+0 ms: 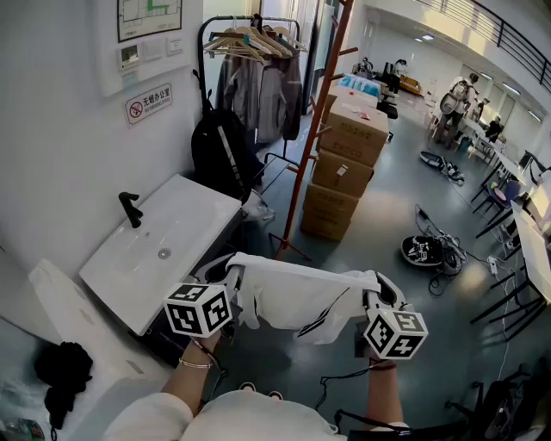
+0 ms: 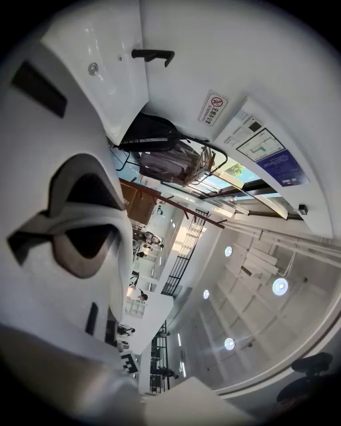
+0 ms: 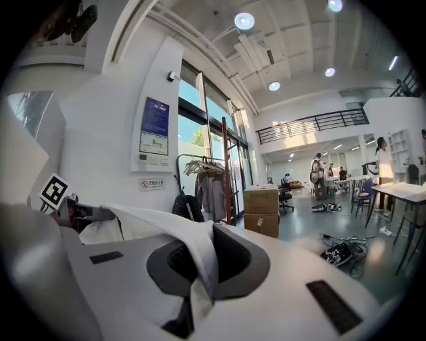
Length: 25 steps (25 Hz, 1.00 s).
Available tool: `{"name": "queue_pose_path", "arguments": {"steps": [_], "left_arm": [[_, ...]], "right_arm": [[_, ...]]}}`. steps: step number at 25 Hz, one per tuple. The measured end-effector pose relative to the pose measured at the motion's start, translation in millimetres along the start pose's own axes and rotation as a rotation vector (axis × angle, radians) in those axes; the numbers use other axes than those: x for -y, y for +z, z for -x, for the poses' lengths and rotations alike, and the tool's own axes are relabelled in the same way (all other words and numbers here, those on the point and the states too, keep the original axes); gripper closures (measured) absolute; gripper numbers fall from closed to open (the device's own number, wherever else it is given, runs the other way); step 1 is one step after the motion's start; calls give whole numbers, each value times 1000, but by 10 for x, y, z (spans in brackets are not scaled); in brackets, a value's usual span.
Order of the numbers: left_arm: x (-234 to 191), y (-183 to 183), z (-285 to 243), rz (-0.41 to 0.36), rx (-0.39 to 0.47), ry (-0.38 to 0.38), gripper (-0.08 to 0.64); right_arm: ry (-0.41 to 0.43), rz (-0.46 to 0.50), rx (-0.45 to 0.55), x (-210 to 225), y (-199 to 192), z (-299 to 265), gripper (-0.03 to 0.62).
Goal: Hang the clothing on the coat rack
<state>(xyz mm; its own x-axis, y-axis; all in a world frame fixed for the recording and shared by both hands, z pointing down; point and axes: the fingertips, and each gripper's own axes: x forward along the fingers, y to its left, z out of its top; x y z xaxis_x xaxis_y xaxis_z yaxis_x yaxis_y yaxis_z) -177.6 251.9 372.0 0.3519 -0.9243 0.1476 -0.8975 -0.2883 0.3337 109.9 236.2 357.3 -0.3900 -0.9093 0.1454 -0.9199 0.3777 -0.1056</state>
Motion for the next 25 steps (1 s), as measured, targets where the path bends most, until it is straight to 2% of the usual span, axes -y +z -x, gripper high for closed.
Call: {"name": "queue_pose_path", "arguments": {"steps": [17, 25], "left_arm": [[-208, 13, -21, 0, -18, -30, 541], [-281, 20, -62, -31, -48, -65, 541]], "right_arm": [[-27, -1, -26, -231, -90, -24, 565], [-71, -76, -13, -261, -159, -81, 565]]}}
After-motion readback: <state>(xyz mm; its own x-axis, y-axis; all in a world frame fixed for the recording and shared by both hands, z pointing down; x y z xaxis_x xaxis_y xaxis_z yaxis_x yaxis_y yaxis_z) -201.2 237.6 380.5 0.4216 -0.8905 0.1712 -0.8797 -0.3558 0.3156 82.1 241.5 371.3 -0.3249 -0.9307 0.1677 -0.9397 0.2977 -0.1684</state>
